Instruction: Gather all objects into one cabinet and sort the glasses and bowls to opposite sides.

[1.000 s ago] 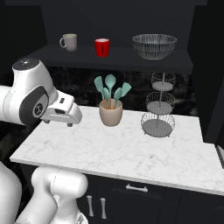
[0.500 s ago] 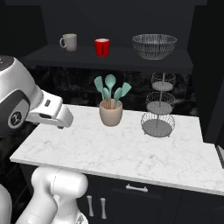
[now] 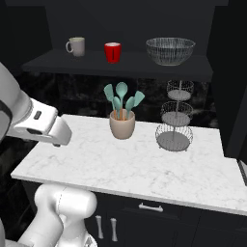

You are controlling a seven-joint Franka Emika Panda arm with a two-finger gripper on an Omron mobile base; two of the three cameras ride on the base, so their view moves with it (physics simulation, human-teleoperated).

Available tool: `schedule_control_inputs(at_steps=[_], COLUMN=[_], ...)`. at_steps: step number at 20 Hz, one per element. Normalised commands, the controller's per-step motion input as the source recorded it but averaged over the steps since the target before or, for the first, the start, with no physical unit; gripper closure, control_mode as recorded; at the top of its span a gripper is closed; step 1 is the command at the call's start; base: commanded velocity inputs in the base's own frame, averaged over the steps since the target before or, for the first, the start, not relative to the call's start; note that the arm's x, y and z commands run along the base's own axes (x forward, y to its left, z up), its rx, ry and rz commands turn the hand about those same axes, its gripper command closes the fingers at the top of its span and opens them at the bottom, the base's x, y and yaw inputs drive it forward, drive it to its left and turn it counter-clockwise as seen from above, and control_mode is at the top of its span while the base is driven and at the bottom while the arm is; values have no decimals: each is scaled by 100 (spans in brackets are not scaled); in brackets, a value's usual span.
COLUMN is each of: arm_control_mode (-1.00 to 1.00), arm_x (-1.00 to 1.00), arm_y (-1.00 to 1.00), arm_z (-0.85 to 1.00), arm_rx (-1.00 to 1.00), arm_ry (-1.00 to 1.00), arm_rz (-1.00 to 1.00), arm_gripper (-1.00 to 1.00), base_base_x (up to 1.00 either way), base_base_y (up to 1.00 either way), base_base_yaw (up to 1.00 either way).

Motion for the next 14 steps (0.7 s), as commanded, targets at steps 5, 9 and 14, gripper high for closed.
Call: schedule_control_inputs(at_steps=[5, 9, 14], arm_control_mode=[-100, 100, 100], arm_x=[-4, 0, 0], arm_y=[0, 0, 0], arm_z=[0, 0, 0], arm_rx=[0, 0, 0], arm_ry=[0, -1, 0], arm_rz=[0, 0, 0], arm_gripper=[-100, -100, -100], base_base_x=[0, 0, -75], base_base_y=[0, 0, -19], base_base_yaw=[0, 0, -4])
